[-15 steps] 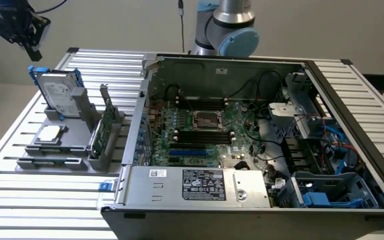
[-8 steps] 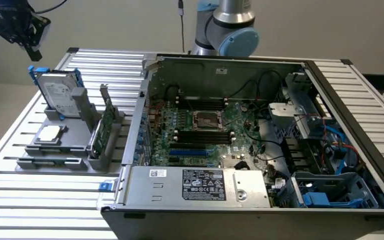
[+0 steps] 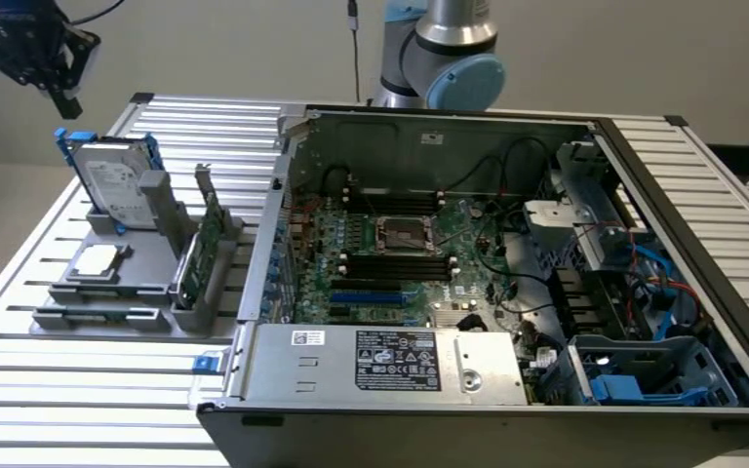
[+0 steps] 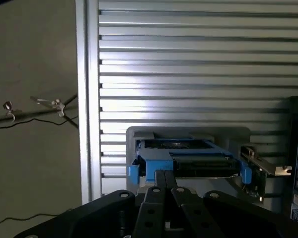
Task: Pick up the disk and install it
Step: 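Pick up the disk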
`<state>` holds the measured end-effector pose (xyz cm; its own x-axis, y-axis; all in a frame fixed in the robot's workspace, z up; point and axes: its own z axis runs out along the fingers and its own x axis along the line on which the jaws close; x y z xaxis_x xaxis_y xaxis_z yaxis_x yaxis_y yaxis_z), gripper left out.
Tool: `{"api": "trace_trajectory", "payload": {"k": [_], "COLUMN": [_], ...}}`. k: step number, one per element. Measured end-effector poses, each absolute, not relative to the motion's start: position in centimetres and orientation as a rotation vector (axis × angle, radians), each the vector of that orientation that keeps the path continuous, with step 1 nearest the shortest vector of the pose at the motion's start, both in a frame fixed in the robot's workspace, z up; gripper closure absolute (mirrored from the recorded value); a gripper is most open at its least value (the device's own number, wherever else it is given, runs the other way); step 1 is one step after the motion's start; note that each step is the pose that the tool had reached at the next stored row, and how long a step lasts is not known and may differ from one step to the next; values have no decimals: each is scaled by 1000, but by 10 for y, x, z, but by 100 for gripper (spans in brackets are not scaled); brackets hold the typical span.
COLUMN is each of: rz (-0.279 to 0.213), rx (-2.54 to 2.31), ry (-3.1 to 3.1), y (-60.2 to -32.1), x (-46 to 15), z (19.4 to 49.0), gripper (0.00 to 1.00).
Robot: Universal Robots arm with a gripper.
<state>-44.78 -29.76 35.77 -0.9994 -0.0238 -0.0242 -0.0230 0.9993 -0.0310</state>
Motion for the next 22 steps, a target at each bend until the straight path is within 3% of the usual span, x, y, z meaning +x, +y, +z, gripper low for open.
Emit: {"api": "trace_trajectory", "payload": {"k": [22], "rz": [-43], "rx": [-616], "ry": [3071], "y": [-298], "x": [-448], "z": [357], "gripper": [89]}}
